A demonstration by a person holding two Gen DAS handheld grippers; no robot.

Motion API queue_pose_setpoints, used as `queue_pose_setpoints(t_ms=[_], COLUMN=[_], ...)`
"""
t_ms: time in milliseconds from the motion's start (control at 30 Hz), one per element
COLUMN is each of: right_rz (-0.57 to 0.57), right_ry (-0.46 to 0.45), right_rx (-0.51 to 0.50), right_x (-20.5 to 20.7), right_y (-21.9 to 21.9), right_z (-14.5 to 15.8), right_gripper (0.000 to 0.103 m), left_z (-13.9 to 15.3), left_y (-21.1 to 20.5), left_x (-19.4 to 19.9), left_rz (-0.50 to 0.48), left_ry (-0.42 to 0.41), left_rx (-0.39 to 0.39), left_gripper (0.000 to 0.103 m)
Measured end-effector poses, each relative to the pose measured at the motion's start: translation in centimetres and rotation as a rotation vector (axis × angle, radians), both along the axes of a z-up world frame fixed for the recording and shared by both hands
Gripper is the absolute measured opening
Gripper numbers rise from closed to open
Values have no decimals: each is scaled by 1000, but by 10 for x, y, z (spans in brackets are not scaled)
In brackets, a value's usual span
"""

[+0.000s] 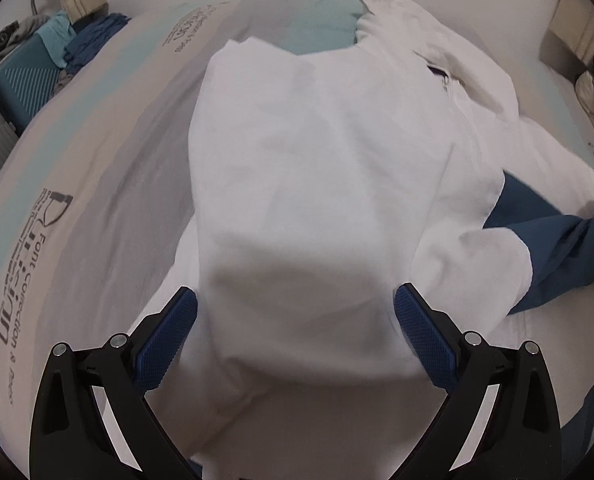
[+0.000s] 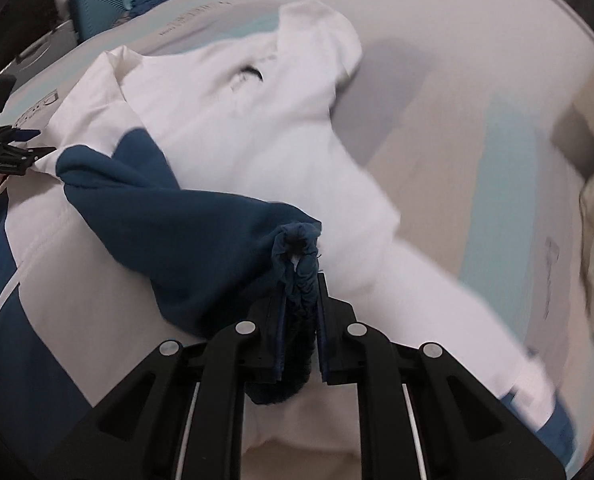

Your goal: Fold large clothes

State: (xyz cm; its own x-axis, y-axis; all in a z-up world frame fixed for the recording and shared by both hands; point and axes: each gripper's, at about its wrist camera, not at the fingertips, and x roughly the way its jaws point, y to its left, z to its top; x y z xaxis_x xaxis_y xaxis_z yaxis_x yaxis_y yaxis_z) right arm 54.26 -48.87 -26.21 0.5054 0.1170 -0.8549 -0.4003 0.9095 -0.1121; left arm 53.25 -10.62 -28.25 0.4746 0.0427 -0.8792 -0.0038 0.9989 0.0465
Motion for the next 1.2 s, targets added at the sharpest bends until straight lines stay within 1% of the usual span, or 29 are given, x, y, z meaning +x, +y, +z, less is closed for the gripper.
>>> queue_pose_setpoints(t_ms=[67, 167, 300, 333, 367, 400, 433, 467, 567, 600, 633, 667, 700, 767, 800, 867, 933, 967, 1000, 1067, 1133, 1200], right_rz=[-32, -99, -179, -201, -219, -252, -278, -304, -399, -437, -503, -547, -641, -768, -865, -972, -1071, -1109, -1141, -1169, -1167, -1165], right_ry=[21, 61, 118, 129, 126, 122, 120, 116, 113, 110, 110, 112, 115, 120, 125, 135, 161, 173, 189, 210, 232, 256], right_rx=[21, 82, 125, 142, 152, 187, 221, 249, 280, 272, 249, 233, 205, 174, 154, 156, 179, 186, 217, 268, 337, 373], right_x=[-6, -15, -21, -24, -27, -32, -36, -40, -56, -61, -67, -72, -80, -94, -103, -114, -125, -129, -132, -138, -139, -137], right_y=[-4, -12, -20, -23, -26, -35, -44, -55, -106, -127, -158, -177, -218, -274, -315, -366, -416, -436, -457, -479, -492, -494], right_z=[-9, -19, -34, -34, -29, -21, -14, -8, 11, 14, 16, 16, 16, 13, 11, 6, -4, -9, -17, -31, -44, -56], right_gripper=[12, 14, 15, 22, 30, 53, 65, 67, 69, 73, 76, 76, 76, 76, 76, 76, 77, 77, 77, 77, 77, 79], left_z=[1, 1, 13, 17, 22, 29, 34, 38, 51, 55, 57, 57, 57, 55, 53, 48, 43, 40, 36, 27, 17, 8], left_y=[-1, -1, -6, -9, -12, -17, -23, -29, -55, -67, -79, -90, -108, -133, -148, -177, -198, -209, -222, -245, -258, -270], left_x=[-3, -5, -9, -9, -11, -12, -12, -11, -7, -4, -1, 2, 5, 9, 11, 13, 12, 11, 10, 5, 2, 3], left_rz=[1, 7, 7, 2, -6, -21, -35, -49, -94, -112, -127, -142, -164, -193, -209, -237, -260, -269, -281, -297, -287, -260], left_ry=[7, 22, 20, 16, 8, -6, -14, -20, -47, -53, -57, -57, -58, -61, -58, -54, -45, -39, -34, -31, -22, -2], left_rx=[11, 27, 43, 44, 43, 47, 49, 51, 43, 34, 26, 17, 11, 5, 1, -2, -2, -6, -4, 15, 29, 28], left_gripper=[97, 97, 97, 97, 97, 97, 97, 97, 97, 97, 97, 97, 97, 97, 97, 97, 97, 97, 97, 97, 97, 97])
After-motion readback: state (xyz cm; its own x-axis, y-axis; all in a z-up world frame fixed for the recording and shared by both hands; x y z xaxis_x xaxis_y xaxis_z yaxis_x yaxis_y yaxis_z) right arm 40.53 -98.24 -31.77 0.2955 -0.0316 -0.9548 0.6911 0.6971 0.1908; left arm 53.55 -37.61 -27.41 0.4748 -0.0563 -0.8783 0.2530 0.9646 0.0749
